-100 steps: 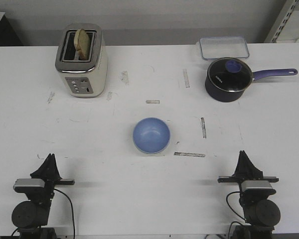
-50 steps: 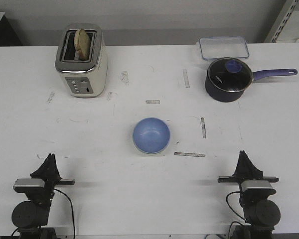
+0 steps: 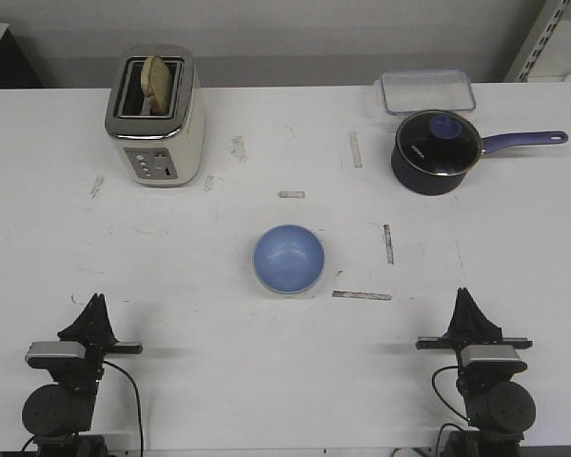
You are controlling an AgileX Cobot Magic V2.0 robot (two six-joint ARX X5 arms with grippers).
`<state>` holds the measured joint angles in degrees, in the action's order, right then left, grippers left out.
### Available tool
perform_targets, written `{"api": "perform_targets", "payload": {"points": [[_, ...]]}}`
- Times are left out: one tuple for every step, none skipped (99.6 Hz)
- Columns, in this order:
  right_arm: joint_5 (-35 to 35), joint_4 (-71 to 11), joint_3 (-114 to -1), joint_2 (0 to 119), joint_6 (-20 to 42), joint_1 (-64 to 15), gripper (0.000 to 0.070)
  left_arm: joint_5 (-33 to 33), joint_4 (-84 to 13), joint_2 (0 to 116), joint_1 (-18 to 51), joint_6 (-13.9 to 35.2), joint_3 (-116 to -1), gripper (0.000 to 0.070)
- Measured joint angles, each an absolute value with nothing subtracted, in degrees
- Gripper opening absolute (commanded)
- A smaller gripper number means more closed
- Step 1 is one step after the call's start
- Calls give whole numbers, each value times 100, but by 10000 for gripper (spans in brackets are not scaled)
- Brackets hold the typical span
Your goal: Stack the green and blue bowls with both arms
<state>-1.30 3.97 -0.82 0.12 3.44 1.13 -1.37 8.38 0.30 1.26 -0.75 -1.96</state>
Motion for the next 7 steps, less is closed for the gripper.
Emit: {"api": "perform_targets", "payload": {"points": [[-130,397,-82,12,344,113,6,-137,838,30,126,-75,-196,2],[-130,397,-82,12,344,113,6,-137,838,30,126,-75,-196,2],[-130,397,-82,12,344,113,6,-137,838,30,126,-75,-196,2],[-130,397,-82,12,344,113,6,-137,838,30,126,-75,-196,2],[-130,397,-82,12,344,113,6,-137,838,30,126,-75,-196,2],[-130,397,-82,12,344,113,6,-137,838,30,126,-75,-196,2],[-130,397,-82,12,344,113,6,-137,838,30,126,-75,-196,2]]}}
